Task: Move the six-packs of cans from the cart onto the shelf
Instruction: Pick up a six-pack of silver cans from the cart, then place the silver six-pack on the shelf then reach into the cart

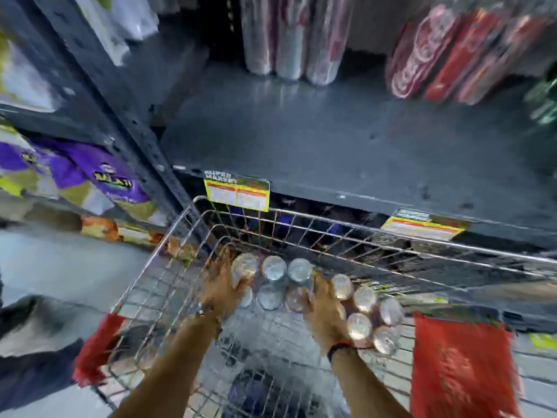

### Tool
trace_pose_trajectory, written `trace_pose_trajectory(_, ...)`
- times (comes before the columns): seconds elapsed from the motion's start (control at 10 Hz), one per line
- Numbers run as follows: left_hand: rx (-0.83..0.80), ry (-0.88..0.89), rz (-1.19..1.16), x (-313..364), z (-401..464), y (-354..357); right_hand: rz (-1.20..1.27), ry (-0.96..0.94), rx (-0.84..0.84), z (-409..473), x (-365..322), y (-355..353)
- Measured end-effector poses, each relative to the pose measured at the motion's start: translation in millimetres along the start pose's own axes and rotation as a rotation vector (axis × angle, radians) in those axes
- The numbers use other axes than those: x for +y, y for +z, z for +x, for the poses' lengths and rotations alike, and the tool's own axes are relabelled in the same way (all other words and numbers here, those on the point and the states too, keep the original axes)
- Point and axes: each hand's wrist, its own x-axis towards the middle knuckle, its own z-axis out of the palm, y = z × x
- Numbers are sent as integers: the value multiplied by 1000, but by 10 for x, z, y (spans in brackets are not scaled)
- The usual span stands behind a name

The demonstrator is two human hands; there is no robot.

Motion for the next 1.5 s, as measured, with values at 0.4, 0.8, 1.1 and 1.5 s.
trace_pose_trajectory(0.4,-75,-523,-758,-123,254,365,569,380,-103,465,86,256)
trace_pose_trajectory(0.8,-140,-506,-835,585,-282,-406,370,139,-63,-351,-520,-600)
trace_pose_trajectory(1.1,60,-86,-621,1695,-560,-1665,174,-194,167,-968,-1611,-1600)
trace_pose_trajectory(1.5,47,-20,-702,2101,109,-2395,272,-264,130,-520,-2661,-2037)
